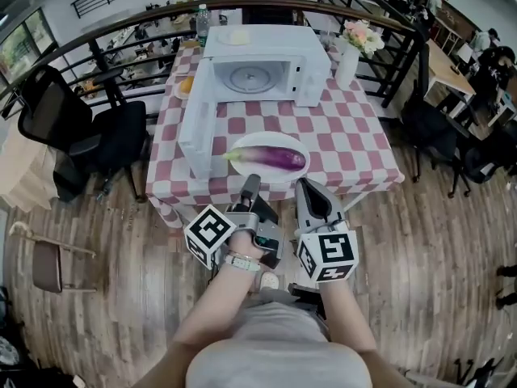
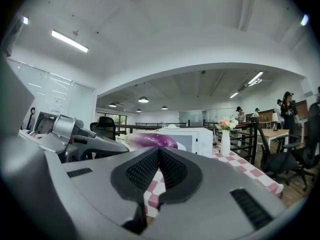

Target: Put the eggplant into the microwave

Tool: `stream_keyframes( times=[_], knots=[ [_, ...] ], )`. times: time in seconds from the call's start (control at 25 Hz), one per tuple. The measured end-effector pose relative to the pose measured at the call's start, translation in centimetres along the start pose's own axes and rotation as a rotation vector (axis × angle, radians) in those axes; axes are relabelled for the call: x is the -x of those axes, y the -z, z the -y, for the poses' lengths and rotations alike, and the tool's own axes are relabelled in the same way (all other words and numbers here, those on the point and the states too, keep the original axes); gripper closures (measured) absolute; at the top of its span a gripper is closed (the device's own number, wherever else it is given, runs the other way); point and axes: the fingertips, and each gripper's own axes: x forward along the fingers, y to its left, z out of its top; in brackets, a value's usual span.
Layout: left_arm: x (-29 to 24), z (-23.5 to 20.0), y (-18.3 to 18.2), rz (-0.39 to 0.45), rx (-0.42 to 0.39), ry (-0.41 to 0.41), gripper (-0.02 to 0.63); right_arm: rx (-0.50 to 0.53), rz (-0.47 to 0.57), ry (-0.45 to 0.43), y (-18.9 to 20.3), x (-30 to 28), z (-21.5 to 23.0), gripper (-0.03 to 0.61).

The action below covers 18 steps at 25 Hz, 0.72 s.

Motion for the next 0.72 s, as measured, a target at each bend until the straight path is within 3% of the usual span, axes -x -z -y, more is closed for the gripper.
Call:
stream_keyframes(
  times=[0.32,0.72],
  knots=[
    [-3.7,-0.5,-0.5,0.063,-0.001,0.000,0.598,0.012,0.002,-0.068,0.0,-3.6,2.3,0.554],
    [-5.9,-1.0,-0.7,0.090,-0.008,-0.011,0.598,-0.004,0.000,-0.079,0.7,-4.9,4.0,0.554]
  ],
)
